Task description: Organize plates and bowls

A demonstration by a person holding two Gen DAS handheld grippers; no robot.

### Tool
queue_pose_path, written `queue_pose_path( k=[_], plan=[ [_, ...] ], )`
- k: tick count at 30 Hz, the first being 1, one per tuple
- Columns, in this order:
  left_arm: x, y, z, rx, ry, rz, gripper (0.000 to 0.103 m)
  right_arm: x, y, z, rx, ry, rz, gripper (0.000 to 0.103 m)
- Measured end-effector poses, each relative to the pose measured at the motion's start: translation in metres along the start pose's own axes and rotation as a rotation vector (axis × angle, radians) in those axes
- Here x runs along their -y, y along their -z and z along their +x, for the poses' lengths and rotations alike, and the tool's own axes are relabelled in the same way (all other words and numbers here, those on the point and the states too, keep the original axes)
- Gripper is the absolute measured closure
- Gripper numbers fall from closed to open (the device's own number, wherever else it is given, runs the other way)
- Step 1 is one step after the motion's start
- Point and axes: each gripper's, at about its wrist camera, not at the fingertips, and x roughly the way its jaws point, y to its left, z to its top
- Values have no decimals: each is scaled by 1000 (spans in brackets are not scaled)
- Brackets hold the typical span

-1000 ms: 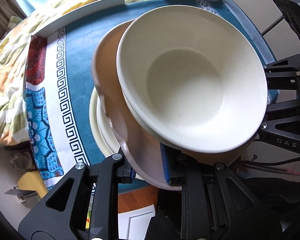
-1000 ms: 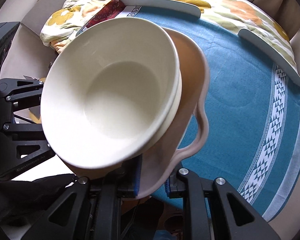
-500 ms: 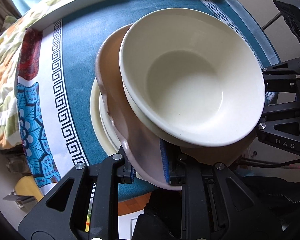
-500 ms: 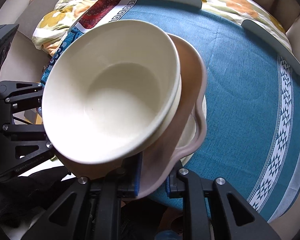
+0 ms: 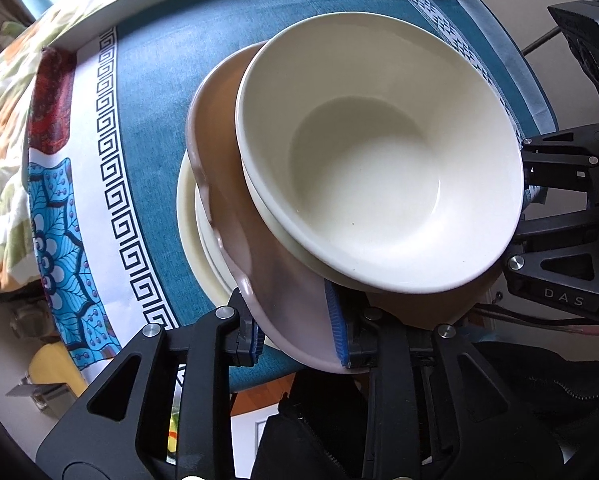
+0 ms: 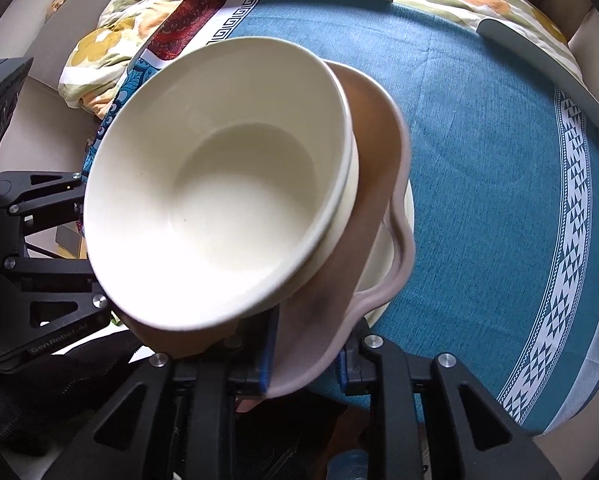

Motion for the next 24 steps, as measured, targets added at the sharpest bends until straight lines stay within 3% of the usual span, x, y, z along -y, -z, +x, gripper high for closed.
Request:
queue_pose_path(
  k=[6,8,9,10,12,24],
  plan=[
    [0,2,-7,-2,-1,10,70,-2,1,-5,-2,-4,25,76],
    [1,3,-10,5,-2,17,57,-1,3,-8,4,-10,37,75],
    [3,6,-13,15,-21,25,37,-1,4,-9,5,-12,42,73],
    [4,8,-17,32,-34,31,25,-2,5,-11,5,-12,45,71],
    [5,12,-24,46,-36,32,25,-3,7,-15,12,-10,54,57],
    [24,37,-63,124,-77,-31,25,-2,42,-63,112,4,78,56]
  ],
)
